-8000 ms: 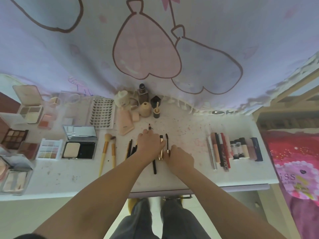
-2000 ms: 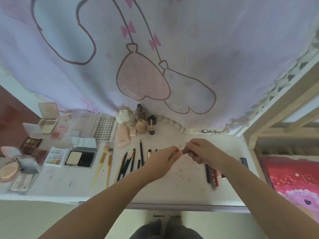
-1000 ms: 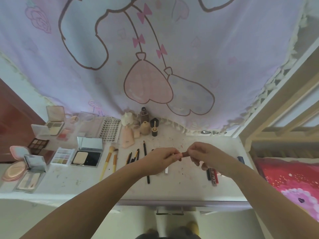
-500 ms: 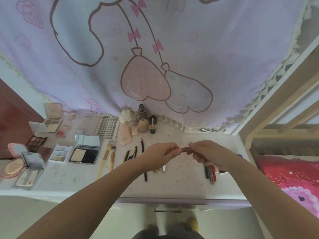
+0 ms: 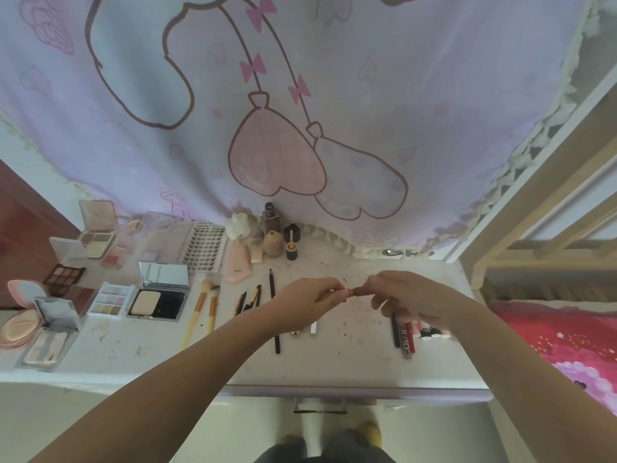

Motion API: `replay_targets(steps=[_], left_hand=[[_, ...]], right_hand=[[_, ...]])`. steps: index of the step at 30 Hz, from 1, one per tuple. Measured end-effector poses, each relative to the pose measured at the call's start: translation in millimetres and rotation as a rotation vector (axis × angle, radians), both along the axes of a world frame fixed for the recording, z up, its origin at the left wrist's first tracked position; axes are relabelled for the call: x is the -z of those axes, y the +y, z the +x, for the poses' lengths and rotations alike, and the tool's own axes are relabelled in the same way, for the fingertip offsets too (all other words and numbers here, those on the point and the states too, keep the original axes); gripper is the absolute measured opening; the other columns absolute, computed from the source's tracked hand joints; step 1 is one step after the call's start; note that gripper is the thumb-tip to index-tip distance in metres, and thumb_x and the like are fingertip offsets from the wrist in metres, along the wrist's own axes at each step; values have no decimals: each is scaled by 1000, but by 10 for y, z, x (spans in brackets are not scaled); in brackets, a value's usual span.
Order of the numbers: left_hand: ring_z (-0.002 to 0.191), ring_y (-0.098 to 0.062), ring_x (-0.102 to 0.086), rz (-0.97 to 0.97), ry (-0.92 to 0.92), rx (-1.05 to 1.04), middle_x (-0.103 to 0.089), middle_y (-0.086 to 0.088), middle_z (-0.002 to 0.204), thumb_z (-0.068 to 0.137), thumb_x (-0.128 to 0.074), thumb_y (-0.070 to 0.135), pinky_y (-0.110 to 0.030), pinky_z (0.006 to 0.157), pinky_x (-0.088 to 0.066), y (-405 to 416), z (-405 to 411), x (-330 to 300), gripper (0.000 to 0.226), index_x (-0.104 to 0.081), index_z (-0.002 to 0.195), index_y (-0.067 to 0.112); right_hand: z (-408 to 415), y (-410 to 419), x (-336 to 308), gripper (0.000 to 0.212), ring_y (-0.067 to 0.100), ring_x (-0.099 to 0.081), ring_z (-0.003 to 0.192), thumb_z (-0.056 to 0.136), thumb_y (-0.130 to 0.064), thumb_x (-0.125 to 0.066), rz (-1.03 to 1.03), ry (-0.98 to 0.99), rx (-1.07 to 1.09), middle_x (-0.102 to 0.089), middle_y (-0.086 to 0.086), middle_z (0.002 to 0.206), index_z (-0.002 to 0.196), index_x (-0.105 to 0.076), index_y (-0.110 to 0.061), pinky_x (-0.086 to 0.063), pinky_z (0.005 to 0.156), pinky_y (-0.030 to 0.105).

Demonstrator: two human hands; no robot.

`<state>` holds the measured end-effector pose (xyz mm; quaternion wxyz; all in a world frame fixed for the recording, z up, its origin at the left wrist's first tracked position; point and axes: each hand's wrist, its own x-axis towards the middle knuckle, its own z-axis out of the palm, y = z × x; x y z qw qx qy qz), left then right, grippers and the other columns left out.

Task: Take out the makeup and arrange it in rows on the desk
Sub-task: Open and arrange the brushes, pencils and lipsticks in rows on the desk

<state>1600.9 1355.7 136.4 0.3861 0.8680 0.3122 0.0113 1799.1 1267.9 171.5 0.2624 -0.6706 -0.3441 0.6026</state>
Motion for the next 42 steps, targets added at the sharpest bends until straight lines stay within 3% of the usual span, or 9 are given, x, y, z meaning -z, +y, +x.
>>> replay_targets(steps=[3,6,8,13,17,22,26,33,42], left_hand=[[55,-9,-43,-1,-15,12,-53,6,68,97,-38,46,-27,56,-37,21,12,-8,25,-57,103,30],[58,-11,-45,3,-16,20,-57,1,73,97,-38,46,-29,57,-39,36,15,-13,25,-56,102,30],[56,-10,-44,-9,-24,17,-56,1,72,97,-38,46,-28,56,-38,49,5,0,25,-57,102,30],[53,-6,-41,-9,71,46,-51,9,67,98,-37,44,-22,53,-34,93,-13,111,23,-55,100,30],[60,-9,-45,-45,129,15,-50,6,70,99,-39,38,-22,57,-37,178,-127,312,24,-54,89,22],[55,-7,-46,-134,148,-380,-52,6,65,97,-43,40,-20,51,-35,207,-55,594,31,-56,77,20],[63,-7,-57,-237,168,-514,-65,10,77,95,-46,40,-20,50,-40,68,285,795,24,-58,93,19],[108,-28,-48,224,453,-399,-57,-10,110,94,-36,41,-37,91,-42,2,482,1092,43,-65,100,10],[107,-29,-46,442,493,-334,-57,-11,113,96,-34,41,-40,91,-34,64,429,1222,44,-66,105,12]], right_hand=[[10,2,13,35,5,-44,46,97,-36,-46,13,-5,0,-55,-3,59,97,-68,-8,-33,41,15],[41,-2,0,16,5,-53,56,95,-23,-55,56,23,3,-63,-2,69,100,-66,-13,-39,47,16],[57,0,-22,20,5,-55,57,93,-29,-56,37,20,-6,-68,-4,72,102,-68,-16,-42,50,16],[166,-13,2,15,2,-48,46,95,-18,-53,10,-175,-77,-63,-8,58,91,-65,-9,-36,46,14],[384,-90,72,9,6,-55,57,94,-11,-53,-69,-315,-43,-68,-2,71,93,-62,-10,-39,48,17],[359,-128,333,15,14,-61,70,93,-2,-48,-120,-108,250,-70,4,85,100,-60,-9,-50,57,24],[19,-90,752,15,13,-61,70,98,-21,-45,-117,-109,366,-69,0,89,103,-55,-11,-51,52,23],[-506,27,1379,21,7,-52,63,101,-33,-31,-85,-646,37,-55,-4,77,86,-38,-19,-38,55,20],[-728,226,1459,30,25,-63,85,100,-34,-29,6,-966,-279,-64,2,95,100,-53,-15,-40,65,31]])
